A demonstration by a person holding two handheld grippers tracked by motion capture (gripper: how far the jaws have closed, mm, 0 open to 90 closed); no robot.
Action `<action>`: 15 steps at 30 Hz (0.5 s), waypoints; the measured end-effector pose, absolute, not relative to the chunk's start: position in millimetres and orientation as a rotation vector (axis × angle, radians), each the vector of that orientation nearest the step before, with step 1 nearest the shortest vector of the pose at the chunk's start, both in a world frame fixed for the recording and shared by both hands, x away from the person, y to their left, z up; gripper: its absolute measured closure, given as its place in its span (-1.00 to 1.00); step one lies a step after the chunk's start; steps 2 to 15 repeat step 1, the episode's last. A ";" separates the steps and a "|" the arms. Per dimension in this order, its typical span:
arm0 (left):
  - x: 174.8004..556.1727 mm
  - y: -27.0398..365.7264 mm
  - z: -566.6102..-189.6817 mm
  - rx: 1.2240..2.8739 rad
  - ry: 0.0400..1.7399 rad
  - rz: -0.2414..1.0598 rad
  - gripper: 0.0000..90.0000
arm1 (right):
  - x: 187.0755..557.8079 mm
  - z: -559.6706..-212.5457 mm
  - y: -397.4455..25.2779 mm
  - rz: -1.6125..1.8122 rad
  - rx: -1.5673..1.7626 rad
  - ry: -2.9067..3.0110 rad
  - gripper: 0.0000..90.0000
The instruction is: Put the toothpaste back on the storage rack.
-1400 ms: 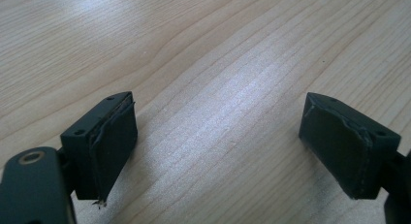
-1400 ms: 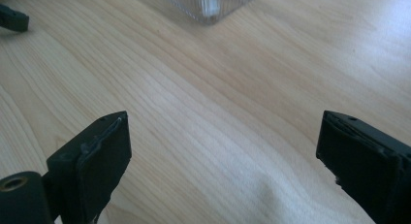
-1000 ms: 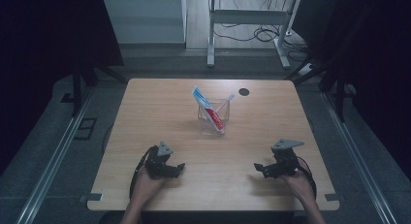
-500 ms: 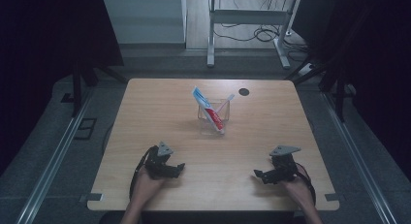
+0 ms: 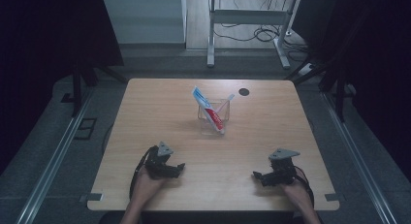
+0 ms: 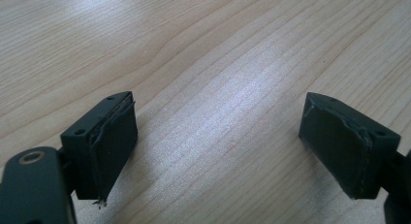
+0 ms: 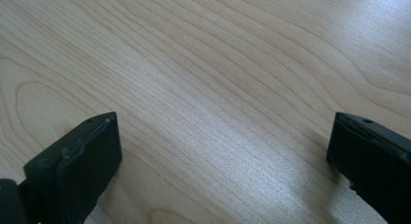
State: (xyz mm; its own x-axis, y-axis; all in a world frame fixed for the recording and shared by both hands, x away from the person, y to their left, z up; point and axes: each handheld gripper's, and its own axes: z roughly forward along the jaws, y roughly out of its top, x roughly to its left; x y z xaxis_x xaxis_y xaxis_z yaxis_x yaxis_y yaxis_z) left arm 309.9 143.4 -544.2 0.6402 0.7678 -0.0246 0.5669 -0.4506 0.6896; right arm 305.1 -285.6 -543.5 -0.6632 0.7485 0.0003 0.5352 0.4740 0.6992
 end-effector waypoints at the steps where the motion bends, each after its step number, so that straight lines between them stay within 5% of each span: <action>1: 309.8 143.3 -544.4 2.178 1.038 0.381 -0.69 | 305.4 -543.4 -285.6 0.987 1.089 2.419 -1.00; 15: 309.8 143.3 -544.4 2.178 1.038 0.381 -0.69 | 305.4 -543.4 -285.6 0.987 1.089 2.419 -1.00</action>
